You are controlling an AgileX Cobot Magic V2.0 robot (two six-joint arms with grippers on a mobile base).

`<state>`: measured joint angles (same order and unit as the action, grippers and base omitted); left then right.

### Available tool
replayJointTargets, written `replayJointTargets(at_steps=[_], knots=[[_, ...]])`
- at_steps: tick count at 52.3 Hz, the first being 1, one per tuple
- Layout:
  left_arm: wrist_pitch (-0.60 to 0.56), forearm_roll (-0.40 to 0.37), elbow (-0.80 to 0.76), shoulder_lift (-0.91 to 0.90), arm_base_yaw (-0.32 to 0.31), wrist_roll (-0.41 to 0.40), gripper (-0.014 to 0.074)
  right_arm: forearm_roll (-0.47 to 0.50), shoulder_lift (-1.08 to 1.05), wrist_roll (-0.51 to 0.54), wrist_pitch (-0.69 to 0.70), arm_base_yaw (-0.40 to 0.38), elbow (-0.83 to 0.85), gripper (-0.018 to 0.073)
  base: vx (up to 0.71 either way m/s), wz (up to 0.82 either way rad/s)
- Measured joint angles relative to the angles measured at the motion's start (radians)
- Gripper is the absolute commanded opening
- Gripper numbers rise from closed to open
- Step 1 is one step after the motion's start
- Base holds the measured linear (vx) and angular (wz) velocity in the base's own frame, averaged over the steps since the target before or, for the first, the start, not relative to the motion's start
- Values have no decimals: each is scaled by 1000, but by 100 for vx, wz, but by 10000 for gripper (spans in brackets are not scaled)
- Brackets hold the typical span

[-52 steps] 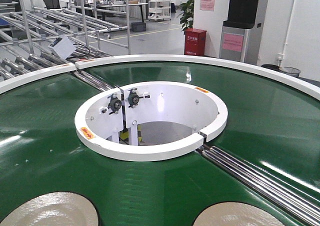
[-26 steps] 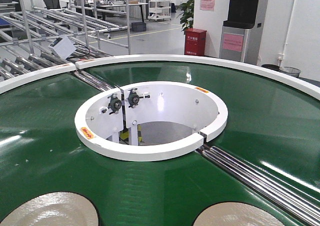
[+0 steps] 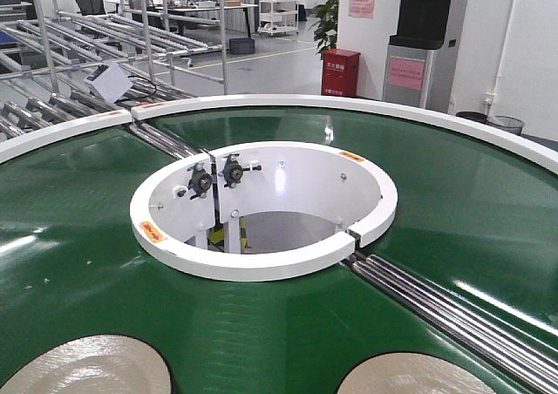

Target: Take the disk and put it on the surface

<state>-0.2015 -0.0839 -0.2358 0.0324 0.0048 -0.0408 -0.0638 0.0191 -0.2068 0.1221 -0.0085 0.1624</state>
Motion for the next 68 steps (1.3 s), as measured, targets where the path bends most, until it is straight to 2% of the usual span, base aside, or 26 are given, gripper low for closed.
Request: replayJointTargets(at_steps=[6, 12, 16, 22, 29, 36, 41, 45, 50, 54, 55, 59, 63, 65, 68], knots=[[74, 1, -253, 123, 0, 17, 1, -1, 126, 48, -38, 0, 224, -9, 0, 0], [142, 3, -481, 299, 0, 111, 1, -1, 305, 68, -64, 0, 417, -9, 0, 0], [186, 3, -570, 425, 0, 163, 1, -1, 428, 74, -68, 0, 507, -9, 0, 0], [225, 3, -634, 613, 0, 194, 1, -1, 621, 75, -69, 0, 597, -9, 0, 0], [240, 3, -645, 775, 0, 197, 1, -1, 768, 75, -68, 0, 617, -9, 0, 0], [247, 3, -645, 871, 0, 197, 11, -1, 868, 75, -78, 0, 617, 2, 0, 0], [241, 3, -645, 916, 0, 197, 43, -1, 906, 75, -81, 0, 617, 42, 0, 0], [240, 2, -645, 925, 0, 197, 92, -1, 912, 75, -82, 0, 617, 106, 0, 0], [227, 2, -645, 925, 0, 197, 188, -1, 911, 75, -79, 0, 617, 239, 0, 0], [224, 2, -645, 925, 0, 197, 293, -1, 911, 75, -81, 0, 617, 394, 0, 0], [224, 2, -645, 925, 0, 197, 324, -1, 911, 75, -81, 0, 617, 408, 0, 0], [224, 2, -645, 925, 0, 197, 444, -1, 911, 75, -81, 0, 617, 582, 0, 0], [224, 2, -645, 925, 0, 198, 554, -1, 911, 75, -82, 0, 617, 699, 0, 0], [225, 2, -645, 925, 0, 199, 593, -1, 911, 75, -82, 0, 617, 730, 0, 0], [226, 2, -645, 925, 0, 201, 642, -1, 911, 75, -82, 0, 617, 729, 0, 0]])
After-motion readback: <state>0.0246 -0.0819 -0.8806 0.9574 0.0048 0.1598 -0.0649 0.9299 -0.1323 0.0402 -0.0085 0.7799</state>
